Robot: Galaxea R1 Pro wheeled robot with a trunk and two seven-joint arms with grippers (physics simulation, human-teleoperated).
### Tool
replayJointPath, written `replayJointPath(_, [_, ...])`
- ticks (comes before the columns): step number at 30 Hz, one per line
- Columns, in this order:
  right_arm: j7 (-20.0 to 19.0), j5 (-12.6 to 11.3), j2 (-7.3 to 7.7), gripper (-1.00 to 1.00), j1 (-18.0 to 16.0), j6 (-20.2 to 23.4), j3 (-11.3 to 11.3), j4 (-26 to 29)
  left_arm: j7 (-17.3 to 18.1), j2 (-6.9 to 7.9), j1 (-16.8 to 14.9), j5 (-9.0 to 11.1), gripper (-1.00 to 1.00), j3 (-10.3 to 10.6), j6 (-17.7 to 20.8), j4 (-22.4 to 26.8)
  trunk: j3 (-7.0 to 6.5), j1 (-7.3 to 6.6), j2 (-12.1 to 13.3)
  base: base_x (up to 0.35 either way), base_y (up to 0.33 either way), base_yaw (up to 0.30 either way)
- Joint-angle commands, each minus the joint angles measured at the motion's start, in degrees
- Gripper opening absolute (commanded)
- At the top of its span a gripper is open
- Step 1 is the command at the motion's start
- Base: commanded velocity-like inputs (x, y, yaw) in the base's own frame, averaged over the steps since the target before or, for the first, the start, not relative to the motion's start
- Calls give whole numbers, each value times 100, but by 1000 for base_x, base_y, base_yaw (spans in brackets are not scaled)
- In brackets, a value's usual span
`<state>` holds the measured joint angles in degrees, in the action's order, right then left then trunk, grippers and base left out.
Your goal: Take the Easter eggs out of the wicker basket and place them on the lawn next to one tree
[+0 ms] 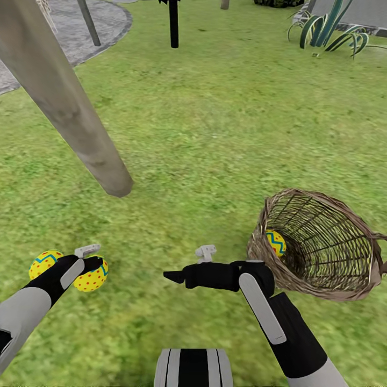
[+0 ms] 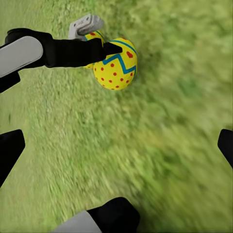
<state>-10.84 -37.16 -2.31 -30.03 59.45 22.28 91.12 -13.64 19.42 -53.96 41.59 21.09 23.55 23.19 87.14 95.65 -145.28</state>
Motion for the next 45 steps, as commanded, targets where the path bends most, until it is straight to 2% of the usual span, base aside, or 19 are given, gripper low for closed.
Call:
replayJointPath(1, [-58, 60, -1, 100, -3, 22, -5, 2, -51, 8, -1, 59, -100, 45, 18, 17, 4, -1, -1, 0, 0, 0])
replayJointPath(3, [-58, 60, -3, 100, -3, 22, -5, 2, -48, 8, -1, 59, -100, 44, -41, 16, 4, -1, -1, 0, 0, 0])
replayJointPath(12, [-58, 60, -7, 100, -3, 23, -5, 2, -34, 9, -1, 59, -100, 49, -199, 12, 203, 22, -13, 0, 0, 0])
replayJointPath(18, [-58, 60, -14, 100, -3, 23, -5, 2, -34, 9, -1, 58, -100, 48, -201, 18, 203, 22, -13, 0, 0, 0])
replayJointPath(21, [-58, 60, -15, 100, -3, 23, -5, 2, -34, 9, -1, 59, -100, 50, -202, 19, 270, 30, -17, 0, 0, 0])
replayJointPath(24, [-58, 60, -12, 100, -3, 23, -5, 2, -30, 9, -1, 59, -100, 46, -202, 16, 270, 30, -17, 0, 0, 0])
replayJointPath(25, [-58, 60, -10, 100, -3, 23, -5, 2, -32, 9, -1, 59, 100, 45, -202, 14, 270, 30, -17, 0, 0, 0])
replayJointPath(38, [-58, 60, -6, 100, -3, 23, -5, 2, -12, 13, -1, 59, 100, 35, -193, 4, 270, 30, -17, 0, 0, 0])
replayJointPath(40, [-58, 60, -6, 100, -3, 23, -5, 2, -15, 10, -1, 59, 100, 35, -190, 5, 225, 25, -15, 0, 0, 0])
replayJointPath(45, [-58, 60, -9, 100, -3, 23, -5, 2, -16, 9, -1, 59, 100, 35, -193, 8, 225, 25, -15, 0, 0, 0])
